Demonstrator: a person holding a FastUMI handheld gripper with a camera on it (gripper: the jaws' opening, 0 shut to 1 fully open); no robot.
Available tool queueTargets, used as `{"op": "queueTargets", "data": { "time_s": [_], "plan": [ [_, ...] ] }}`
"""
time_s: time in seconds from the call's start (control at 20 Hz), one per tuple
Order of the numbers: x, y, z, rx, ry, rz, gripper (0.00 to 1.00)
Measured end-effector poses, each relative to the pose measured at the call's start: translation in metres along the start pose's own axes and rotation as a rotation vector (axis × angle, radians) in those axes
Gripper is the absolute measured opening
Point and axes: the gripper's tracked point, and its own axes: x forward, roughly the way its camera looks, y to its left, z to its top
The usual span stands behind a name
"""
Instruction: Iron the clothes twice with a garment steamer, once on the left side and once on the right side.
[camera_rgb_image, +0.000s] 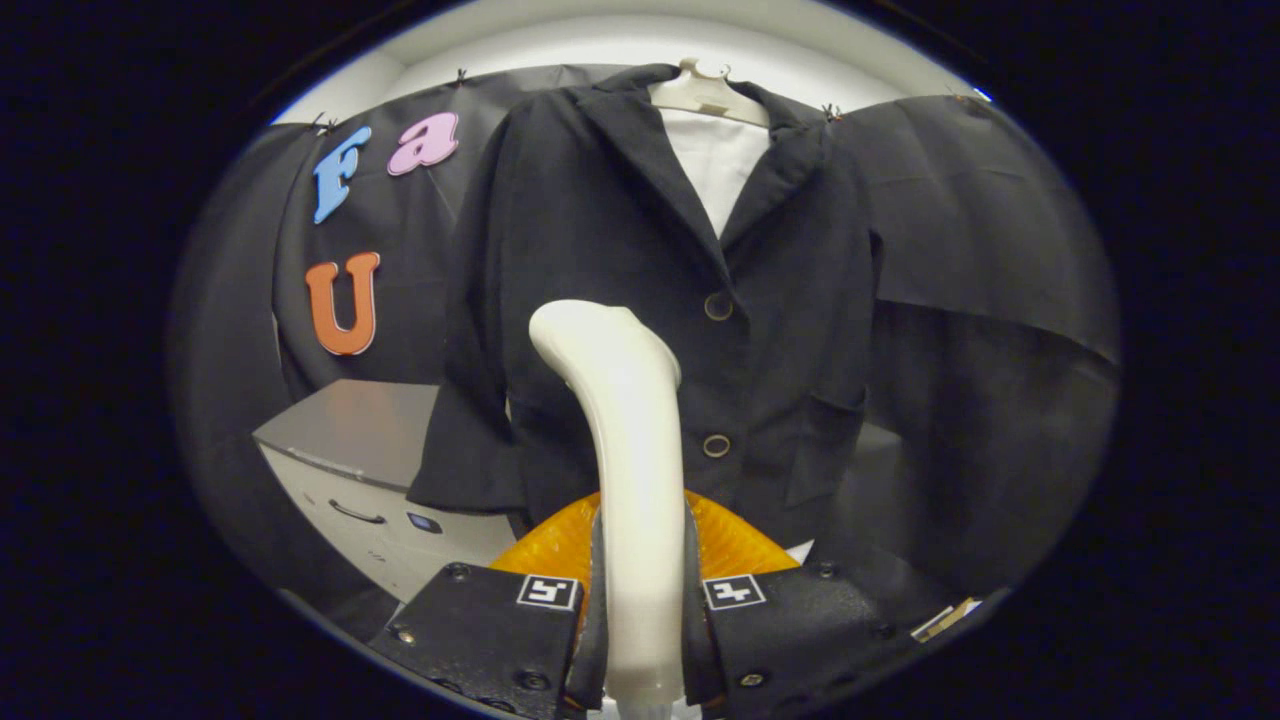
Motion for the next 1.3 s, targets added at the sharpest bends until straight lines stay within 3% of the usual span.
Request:
{"op": "queueTargets", "data": {
  "time_s": [0.55,1.1,1.3],
  "plan": [
    [0.024,-0.015,-0.111,0.018,0.147,-0.102,0.32],
    [0.02,-0.018,-0.226,0.032,0.351,-0.136,0.32],
    [0.012,-0.019,-0.233,0.043,0.368,-0.134,0.32]
  ]
}}
